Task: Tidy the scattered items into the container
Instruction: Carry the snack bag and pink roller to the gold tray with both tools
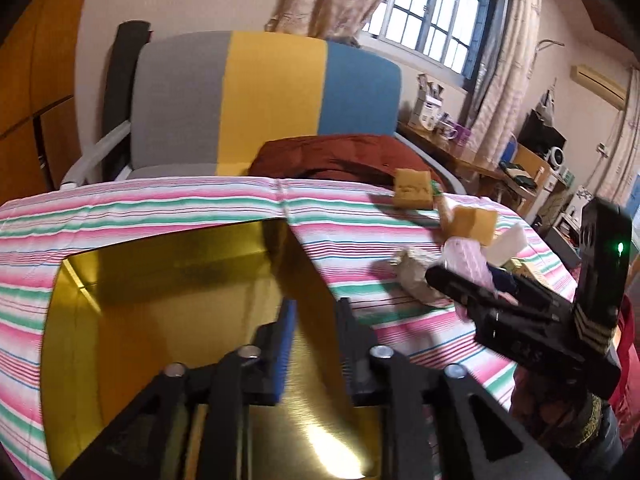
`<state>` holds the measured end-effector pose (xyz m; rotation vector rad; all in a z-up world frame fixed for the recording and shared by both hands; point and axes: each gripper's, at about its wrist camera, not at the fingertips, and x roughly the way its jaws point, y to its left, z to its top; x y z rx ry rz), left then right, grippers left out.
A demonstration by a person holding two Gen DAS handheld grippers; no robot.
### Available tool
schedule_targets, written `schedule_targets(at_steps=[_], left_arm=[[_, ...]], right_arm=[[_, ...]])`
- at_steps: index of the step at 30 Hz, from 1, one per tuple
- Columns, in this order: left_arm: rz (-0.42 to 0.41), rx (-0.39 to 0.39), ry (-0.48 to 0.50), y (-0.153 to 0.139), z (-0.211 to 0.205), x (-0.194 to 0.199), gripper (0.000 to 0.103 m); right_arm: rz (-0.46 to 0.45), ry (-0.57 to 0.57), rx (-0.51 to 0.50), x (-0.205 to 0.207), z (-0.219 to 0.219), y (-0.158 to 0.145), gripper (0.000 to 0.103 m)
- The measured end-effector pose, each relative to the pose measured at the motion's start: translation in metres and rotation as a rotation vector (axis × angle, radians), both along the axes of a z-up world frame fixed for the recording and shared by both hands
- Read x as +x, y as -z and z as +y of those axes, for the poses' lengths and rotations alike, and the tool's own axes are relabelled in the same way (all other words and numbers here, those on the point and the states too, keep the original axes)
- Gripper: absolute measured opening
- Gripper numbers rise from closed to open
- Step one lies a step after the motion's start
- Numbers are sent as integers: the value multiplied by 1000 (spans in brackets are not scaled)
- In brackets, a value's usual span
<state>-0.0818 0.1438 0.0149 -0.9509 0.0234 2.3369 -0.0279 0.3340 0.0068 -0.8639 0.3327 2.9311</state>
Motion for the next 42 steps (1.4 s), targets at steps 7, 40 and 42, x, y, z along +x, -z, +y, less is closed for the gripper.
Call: schedule_targets(at_steps=[7,40,42], left_arm=[[-33,-34,164,8,74,22,43],[-296,-136,93,73,198,-54,62],[-274,-103,90,65,189,-49,61]], right_arm=[[54,159,2,24,52,-22,72],[75,263,-41,31,128,-4,72],[86,256,-33,32,123,-9,72]])
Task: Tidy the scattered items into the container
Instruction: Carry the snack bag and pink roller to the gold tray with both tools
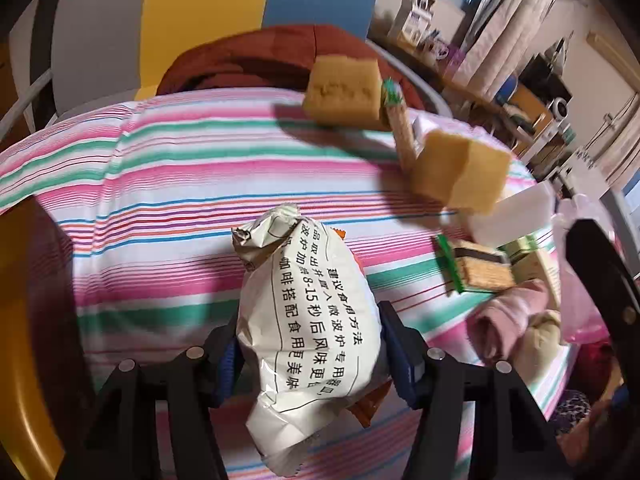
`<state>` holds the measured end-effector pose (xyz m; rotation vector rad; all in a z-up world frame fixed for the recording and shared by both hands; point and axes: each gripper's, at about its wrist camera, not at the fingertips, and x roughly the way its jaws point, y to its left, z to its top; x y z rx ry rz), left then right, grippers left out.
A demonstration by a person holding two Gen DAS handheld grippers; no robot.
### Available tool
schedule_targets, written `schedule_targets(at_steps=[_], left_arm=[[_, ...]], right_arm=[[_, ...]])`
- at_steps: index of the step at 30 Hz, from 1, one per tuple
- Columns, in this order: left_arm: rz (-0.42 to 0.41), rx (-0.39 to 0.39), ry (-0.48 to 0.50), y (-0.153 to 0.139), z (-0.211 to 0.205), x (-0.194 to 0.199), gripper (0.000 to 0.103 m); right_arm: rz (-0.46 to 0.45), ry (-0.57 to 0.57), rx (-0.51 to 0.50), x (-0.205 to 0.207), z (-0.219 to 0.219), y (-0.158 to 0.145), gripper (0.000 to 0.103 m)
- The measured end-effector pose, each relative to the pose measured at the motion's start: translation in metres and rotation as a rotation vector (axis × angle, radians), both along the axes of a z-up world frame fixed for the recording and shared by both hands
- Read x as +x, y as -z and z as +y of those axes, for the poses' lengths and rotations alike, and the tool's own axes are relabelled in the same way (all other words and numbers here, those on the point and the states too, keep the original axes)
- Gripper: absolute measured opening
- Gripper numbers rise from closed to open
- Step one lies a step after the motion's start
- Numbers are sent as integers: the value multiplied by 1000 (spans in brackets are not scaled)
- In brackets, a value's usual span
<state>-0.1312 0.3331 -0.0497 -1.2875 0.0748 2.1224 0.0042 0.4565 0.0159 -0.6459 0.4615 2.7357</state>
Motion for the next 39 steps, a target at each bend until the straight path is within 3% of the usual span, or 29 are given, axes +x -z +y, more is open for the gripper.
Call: schedule_targets(at_steps=[5,11,21,27,30,39], left_arm=[[85,74,-16,-40,-38,14,61],[186,75,-108,-67,-107,17,62],[300,-93,-309,-57,-231,5,62],[270,-153,-379,-34,-279,-18,62],[200,-157,-373,-18,-291,-32,62],[133,-183,-372,-12,-297,-66,62]], right_arm=[[23,-37,26,2,-20,-13,72],[25,-165,38,-9,-67,-21,72],[-67,-499,38,-61,-184,-16,72],[-170,-586,37,-105,-231,-2,72],[-235,-603,18,-127,-247,10,72],[-378,-580,17,-186,-269,41,72]])
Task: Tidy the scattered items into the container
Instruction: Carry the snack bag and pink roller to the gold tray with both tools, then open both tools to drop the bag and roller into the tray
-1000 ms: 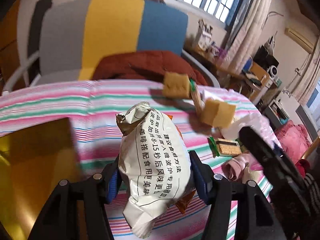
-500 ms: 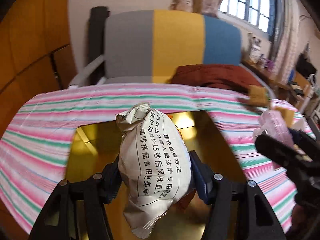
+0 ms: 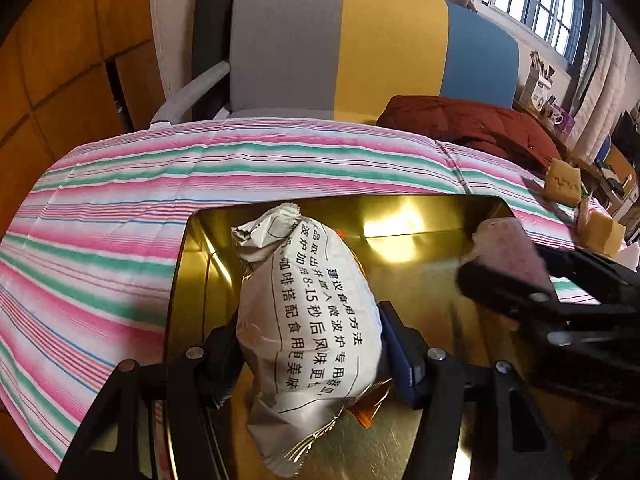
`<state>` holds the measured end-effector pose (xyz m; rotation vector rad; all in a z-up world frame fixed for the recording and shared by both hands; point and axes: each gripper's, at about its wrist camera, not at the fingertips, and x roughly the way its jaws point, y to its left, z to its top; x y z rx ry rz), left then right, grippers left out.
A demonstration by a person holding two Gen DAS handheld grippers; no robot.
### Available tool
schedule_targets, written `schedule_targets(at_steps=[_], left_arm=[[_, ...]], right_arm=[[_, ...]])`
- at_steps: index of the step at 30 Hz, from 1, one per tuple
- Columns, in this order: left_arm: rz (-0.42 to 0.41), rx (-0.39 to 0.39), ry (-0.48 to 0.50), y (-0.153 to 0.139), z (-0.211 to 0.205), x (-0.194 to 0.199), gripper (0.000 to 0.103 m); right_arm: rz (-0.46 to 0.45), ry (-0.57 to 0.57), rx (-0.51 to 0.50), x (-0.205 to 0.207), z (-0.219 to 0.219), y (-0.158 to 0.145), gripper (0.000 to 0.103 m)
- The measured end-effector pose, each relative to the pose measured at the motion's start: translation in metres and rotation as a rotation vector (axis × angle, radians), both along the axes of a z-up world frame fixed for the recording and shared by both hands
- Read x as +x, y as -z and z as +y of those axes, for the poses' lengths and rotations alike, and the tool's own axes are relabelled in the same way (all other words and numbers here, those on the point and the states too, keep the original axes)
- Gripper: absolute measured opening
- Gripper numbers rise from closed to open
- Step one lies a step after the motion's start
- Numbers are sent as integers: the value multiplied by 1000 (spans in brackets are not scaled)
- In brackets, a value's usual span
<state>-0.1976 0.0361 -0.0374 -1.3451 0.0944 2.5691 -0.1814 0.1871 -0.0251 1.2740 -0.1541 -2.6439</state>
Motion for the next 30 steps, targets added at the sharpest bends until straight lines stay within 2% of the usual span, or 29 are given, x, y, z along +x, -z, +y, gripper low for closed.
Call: schedule_targets(at_steps=[5,11,15,23,30], left_arm=[[-70,5,-7,12,-7,-21,62],[-65,-25,-23,20,-6,-31,63],[-52,-33,-7,17,-5,-35,66],[72,-28,-16,-7,-9,-18,66],[210,-47,-27,-37,2,26,67]], right_arm=[[-40,6,16,-20,-4,11,73],[-40,60,27,-36,-1,21,74],[-32,82,-16,-38,8,18,80],[30,97,-63,-21,20,4,81],[119,104,-62,14,28,-12,81]])
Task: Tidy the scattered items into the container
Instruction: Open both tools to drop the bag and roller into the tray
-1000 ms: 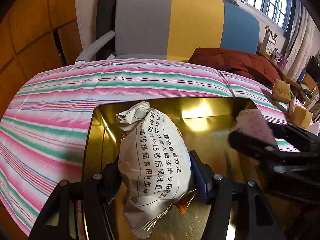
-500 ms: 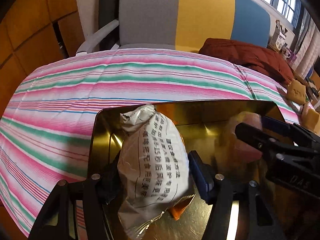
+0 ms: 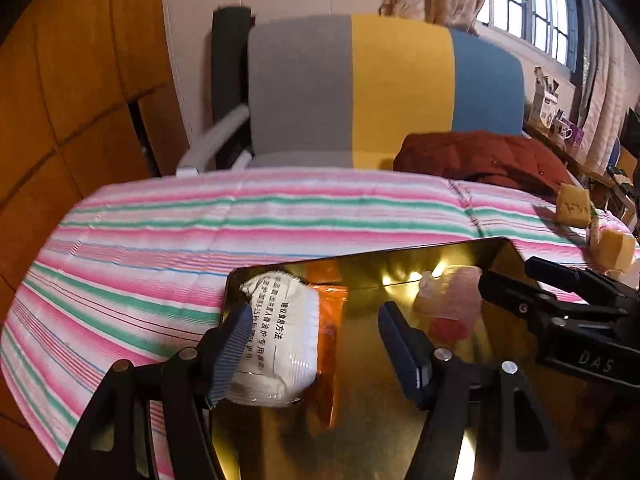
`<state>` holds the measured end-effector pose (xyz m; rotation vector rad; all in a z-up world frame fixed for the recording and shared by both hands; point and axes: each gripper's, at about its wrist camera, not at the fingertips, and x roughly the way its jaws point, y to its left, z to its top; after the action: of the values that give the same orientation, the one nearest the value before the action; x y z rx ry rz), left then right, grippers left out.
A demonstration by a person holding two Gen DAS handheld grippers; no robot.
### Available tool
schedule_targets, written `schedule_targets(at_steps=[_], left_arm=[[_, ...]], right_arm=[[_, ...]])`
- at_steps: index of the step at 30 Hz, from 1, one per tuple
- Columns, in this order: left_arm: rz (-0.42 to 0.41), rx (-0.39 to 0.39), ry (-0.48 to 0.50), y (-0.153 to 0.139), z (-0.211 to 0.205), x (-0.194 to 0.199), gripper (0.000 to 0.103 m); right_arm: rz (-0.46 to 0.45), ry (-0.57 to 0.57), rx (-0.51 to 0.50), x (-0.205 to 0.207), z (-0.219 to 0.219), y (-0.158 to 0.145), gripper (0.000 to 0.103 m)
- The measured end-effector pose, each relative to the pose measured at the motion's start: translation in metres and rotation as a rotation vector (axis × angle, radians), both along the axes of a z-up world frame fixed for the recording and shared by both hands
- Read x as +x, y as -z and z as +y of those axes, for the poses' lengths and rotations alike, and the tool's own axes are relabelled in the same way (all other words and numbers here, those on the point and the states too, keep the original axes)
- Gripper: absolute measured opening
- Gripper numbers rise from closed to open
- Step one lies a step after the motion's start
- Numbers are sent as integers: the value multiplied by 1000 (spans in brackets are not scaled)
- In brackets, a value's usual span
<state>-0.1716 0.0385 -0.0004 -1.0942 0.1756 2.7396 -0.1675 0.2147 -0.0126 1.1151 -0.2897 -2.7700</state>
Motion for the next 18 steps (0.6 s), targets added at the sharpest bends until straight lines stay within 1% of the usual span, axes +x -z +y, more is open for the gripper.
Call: schedule_targets(at_steps=[2,8,12,15,18], left_arm=[[26,12,11,-8,4,12,68],[62,40,53,-26,28,46,68],[78,24,65,-29,48,65,68],[71,41,91,-29,61,75,69],[66,22,109,-25,78,83,69]], right_arm=[[23,10,-8,13,6,-4,81],[86,52,-24,53,32,-18,82],[115,82,-37,77,51,-22,83],[131,110,-51,93,65,-24,83],[140,146,-61,110,81,-22,83]])
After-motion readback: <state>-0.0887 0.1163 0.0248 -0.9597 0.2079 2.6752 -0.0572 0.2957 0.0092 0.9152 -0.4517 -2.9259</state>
